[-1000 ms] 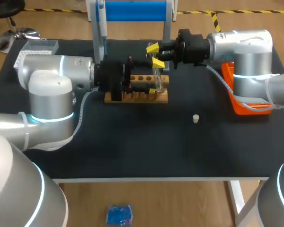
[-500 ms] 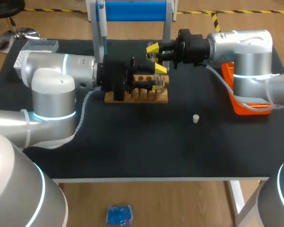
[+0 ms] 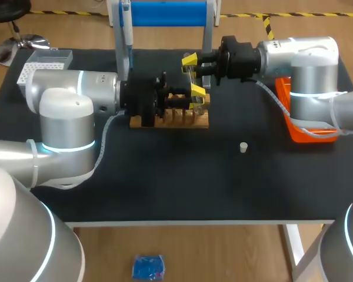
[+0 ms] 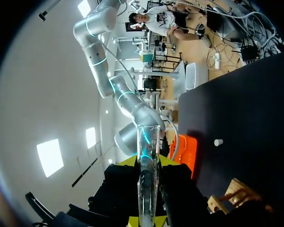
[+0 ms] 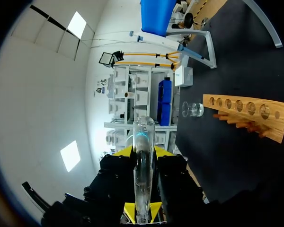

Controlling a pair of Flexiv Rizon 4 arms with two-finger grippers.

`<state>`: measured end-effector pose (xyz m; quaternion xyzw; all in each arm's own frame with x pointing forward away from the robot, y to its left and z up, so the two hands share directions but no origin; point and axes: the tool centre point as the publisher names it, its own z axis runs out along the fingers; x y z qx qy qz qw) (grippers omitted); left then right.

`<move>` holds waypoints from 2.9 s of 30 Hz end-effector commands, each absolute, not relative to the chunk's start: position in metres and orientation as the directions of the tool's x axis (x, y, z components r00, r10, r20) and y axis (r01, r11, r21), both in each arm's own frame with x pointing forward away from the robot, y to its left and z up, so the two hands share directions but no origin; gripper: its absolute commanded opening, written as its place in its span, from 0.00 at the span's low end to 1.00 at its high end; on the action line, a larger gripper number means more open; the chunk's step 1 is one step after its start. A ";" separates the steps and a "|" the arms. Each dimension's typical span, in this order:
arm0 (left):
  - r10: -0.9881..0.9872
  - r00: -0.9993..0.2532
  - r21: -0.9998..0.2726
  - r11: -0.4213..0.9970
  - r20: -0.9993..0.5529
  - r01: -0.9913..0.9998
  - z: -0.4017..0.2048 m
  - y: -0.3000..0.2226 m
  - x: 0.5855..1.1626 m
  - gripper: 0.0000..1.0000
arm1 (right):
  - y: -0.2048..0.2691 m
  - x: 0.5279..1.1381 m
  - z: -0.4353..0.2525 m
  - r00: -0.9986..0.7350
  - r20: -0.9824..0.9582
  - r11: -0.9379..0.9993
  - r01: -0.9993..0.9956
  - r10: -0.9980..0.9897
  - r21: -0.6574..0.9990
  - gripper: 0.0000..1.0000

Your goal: Invert the test tube, pick up the pipette, mount the tip to pipette, aspirate from beaker and dispense into the tube, eject the tip, return the pipette, and cap with the stopper.

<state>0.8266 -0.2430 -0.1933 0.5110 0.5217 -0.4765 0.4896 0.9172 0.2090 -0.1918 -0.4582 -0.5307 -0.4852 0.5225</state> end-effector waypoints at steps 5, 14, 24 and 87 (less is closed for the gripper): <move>0.065 0.004 0.006 0.029 -0.998 1.000 -0.194 -0.243 0.825 0.00 | 0.208 0.917 -0.191 -0.035 0.999 0.110 0.993 -0.018 0.037 1.00; 0.065 0.004 0.006 0.029 -0.998 1.000 -0.194 -0.243 0.825 0.00 | 0.208 0.917 -0.191 -0.035 0.999 0.110 0.993 -0.018 0.037 1.00; 0.065 0.004 0.006 0.029 -0.998 1.000 -0.194 -0.243 0.825 0.00 | 0.206 0.917 -0.190 -0.066 0.997 0.111 0.991 -0.027 0.069 1.00; 0.065 0.004 0.006 0.029 -0.998 1.000 -0.194 -0.243 0.825 0.00 | 0.099 0.914 -0.275 -0.980 -0.123 0.360 -0.173 -0.156 0.917 1.00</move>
